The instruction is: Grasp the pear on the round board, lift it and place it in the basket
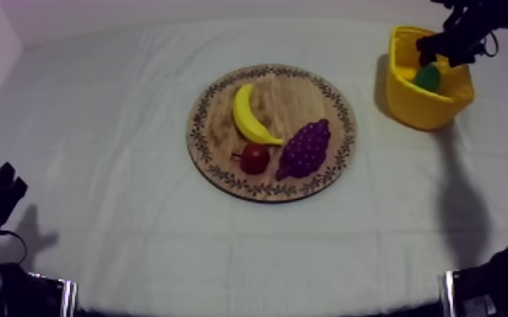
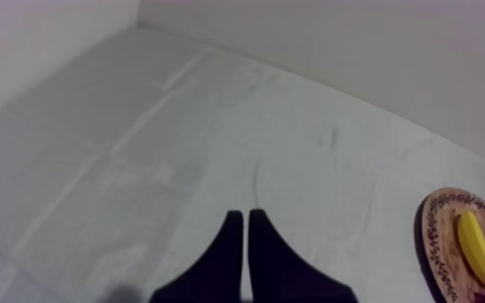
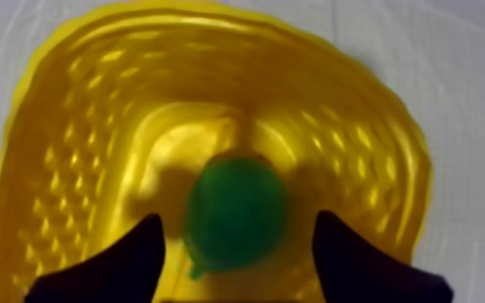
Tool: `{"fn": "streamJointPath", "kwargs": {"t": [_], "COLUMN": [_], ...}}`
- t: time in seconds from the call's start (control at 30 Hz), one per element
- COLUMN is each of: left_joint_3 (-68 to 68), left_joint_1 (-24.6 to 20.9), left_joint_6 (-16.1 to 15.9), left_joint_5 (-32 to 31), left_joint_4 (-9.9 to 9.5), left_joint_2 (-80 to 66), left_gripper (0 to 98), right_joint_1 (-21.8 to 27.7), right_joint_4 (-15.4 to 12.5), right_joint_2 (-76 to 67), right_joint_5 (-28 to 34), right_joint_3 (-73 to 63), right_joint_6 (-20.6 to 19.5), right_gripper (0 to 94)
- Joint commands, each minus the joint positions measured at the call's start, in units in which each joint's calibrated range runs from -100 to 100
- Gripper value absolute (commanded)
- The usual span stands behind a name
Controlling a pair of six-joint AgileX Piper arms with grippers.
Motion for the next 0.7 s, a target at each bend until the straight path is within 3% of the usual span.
{"fn": "streamJointPath", "kwargs": {"t": [0.0,0.1,0.2,0.37,0.47,0.67], "left_joint_3": [0.00,0.00,0.00,0.00,0.00,0.00], "left_joint_1": [-0.03,-0.03,-0.03,-0.03,-0.03,-0.03], "left_joint_6": [0.00,0.00,0.00,0.00,0.00,0.00], "left_joint_5": [0.02,0.02,0.02,0.02,0.02,0.02], "left_joint_4": [0.00,0.00,0.00,0.00,0.00,0.00], "left_joint_2": [-0.04,-0.04,-0.04,-0.04,-0.04,-0.04], "left_gripper": [0.1,0.1,0.1,0.1,0.1,0.1], "right_joint_1": [-0.03,0.11,0.55,1.31,2.47,6.38], "right_joint_4": [-0.27,-0.85,-2.21,-3.78,-4.36,-11.00], "right_joint_2": [-1.48,-5.89,-12.85,-28.46,-39.29,-63.47], "right_joint_5": [-0.05,-0.73,-1.27,-4.36,-10.51,-25.23], "right_joint_3": [0.97,4.01,8.77,21.12,31.85,56.45], "right_joint_6": [0.02,0.31,1.61,2.89,1.48,5.18], "right_gripper": [37.8,13.9,5.3,1.5,1.0,0.7]}}
